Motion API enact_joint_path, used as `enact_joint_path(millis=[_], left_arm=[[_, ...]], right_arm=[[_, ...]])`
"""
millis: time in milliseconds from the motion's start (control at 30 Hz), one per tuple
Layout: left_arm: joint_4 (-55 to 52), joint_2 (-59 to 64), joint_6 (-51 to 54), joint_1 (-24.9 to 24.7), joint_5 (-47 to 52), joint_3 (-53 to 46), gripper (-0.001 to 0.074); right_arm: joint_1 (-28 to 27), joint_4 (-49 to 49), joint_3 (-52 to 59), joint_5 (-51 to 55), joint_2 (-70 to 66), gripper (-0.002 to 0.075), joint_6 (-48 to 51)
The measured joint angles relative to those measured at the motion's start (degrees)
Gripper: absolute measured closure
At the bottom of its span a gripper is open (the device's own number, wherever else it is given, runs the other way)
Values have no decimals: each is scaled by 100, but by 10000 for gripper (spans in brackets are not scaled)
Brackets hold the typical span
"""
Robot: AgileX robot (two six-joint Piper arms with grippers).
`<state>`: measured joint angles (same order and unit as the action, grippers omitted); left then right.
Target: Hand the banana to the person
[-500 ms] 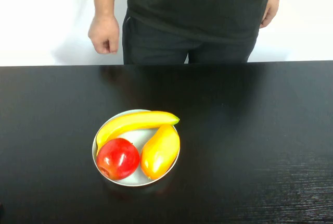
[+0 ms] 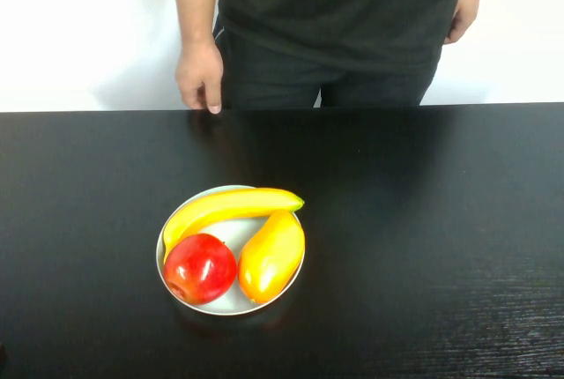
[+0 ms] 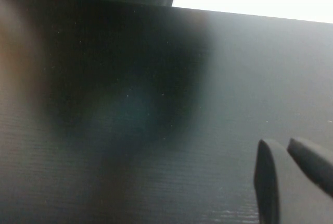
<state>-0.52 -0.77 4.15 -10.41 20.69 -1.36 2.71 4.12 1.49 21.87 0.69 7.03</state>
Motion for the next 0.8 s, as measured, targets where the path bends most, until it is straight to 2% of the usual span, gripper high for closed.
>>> enact_joint_path(millis=[800], left_arm=[[-198,0,-84,0,-83,0,739]], right_arm=[[0,0,0,0,0,733,0]])
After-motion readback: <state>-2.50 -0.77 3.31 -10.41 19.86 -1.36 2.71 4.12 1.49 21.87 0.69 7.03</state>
